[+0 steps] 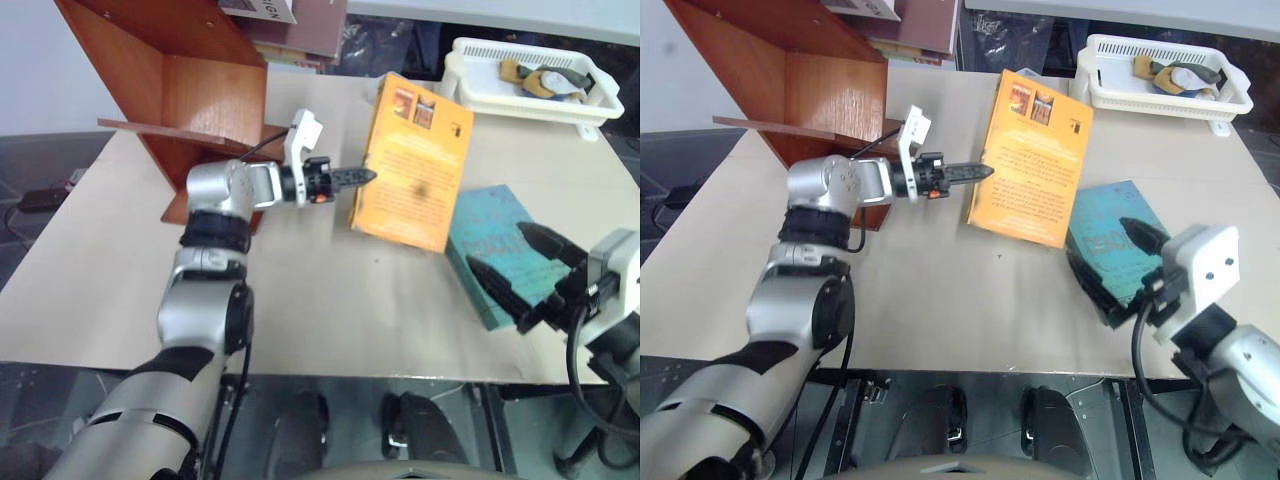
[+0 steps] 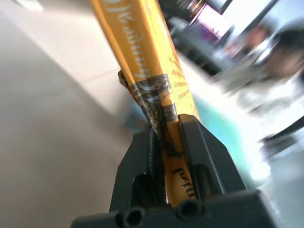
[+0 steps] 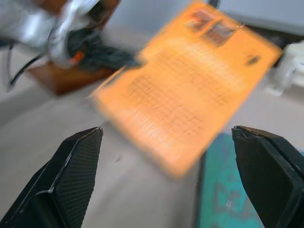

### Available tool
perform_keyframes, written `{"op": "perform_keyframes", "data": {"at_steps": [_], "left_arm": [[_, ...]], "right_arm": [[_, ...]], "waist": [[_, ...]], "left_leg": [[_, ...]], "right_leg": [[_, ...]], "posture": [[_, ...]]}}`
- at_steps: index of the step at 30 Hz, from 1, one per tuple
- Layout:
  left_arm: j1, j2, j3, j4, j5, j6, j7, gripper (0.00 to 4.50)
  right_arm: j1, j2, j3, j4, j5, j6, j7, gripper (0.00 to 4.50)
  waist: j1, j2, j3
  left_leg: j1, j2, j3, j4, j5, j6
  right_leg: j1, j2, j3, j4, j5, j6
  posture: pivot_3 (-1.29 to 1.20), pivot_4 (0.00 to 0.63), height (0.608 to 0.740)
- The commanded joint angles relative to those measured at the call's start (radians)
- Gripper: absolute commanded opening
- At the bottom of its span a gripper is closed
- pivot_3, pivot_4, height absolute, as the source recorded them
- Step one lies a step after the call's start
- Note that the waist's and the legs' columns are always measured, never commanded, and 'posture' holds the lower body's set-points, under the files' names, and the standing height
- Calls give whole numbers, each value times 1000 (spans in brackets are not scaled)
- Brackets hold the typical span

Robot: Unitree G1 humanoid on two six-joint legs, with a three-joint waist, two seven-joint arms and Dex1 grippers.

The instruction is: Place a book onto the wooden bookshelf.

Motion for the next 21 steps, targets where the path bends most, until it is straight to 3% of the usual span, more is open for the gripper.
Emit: {"op": "perform_keyframes", "data": {"at_steps": [1, 9, 21], "left_arm": [[59, 63, -68, -222, 50, -186, -27, 300], [135, 209, -70, -405, 139, -531, -13, 300], [115, 449, -29, -502, 203, -1045, -131, 300]], "right_arm": [[-94, 39, 29, 64, 5, 51, 67, 4500], [-198, 81, 70, 189, -91, 130, 292, 4500], [-360, 190, 110, 291, -183, 172, 446, 4500]], "waist": [[7, 0, 0], [9, 0, 0], [11, 1, 0]], "left_leg": [[0, 0, 0, 0, 0, 0], [-1, 0, 0, 1, 0, 0], [-1, 0, 1, 1, 0, 0]], "right_leg": [[0, 0, 0, 0, 0, 0], [0, 0, -1, 0, 0, 1], [0, 0, -2, 0, 0, 1]], "posture": [[0, 150, 740], [0, 150, 740], [0, 150, 740]]}}
